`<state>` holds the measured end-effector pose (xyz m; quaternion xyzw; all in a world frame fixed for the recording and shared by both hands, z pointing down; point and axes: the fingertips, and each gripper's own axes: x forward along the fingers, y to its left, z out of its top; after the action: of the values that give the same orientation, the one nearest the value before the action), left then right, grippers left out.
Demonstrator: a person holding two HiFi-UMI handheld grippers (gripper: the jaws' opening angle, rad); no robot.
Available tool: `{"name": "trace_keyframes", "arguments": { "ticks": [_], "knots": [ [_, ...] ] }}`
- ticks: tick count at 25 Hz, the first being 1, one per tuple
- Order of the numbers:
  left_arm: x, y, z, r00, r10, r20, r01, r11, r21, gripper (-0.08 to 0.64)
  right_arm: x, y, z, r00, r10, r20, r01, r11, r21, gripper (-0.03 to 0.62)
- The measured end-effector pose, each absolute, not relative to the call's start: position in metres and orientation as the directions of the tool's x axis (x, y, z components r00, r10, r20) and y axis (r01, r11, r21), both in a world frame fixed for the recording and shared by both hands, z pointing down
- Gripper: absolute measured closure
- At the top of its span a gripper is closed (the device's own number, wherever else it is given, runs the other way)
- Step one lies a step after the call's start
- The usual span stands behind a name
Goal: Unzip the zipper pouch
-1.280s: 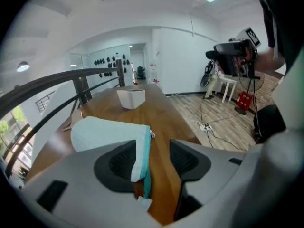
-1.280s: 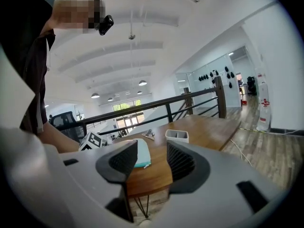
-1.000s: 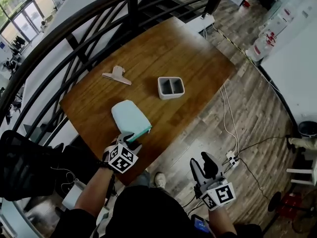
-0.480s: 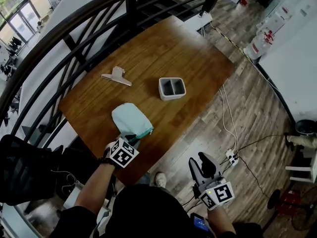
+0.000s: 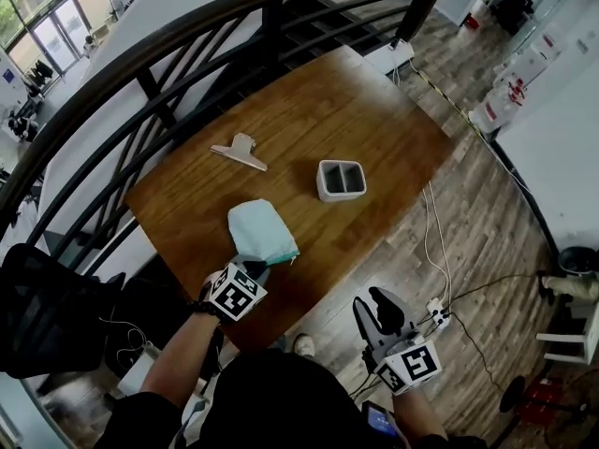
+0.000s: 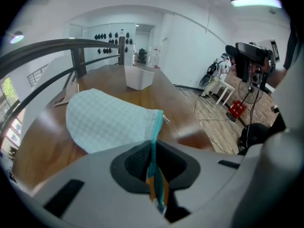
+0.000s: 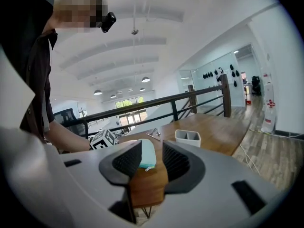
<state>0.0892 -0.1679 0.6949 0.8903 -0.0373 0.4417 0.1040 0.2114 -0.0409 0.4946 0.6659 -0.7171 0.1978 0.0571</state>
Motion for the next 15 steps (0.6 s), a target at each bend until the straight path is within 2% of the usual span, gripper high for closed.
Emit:
{"name": "trace_keyframes", "arguments": {
  "ticks": [6,15],
  "knots": [
    [0.083,-0.177,0.673,0.663,-0.003,0.749,-0.192,-0.967,0.166,0.528,0.199,-0.049,0.494,-0.150,-0.927,0.345,-0.978,0.087,-0.191,0.460],
    [0.086,-0.181,0.616,0.756,-0.031,0.654,-0.161,-0.977,0.140,0.531,0.184,-0.067,0.489,-0.221,-0.921,0.321,-0.971,0.176,-0.164,0.462]
  ]
}}
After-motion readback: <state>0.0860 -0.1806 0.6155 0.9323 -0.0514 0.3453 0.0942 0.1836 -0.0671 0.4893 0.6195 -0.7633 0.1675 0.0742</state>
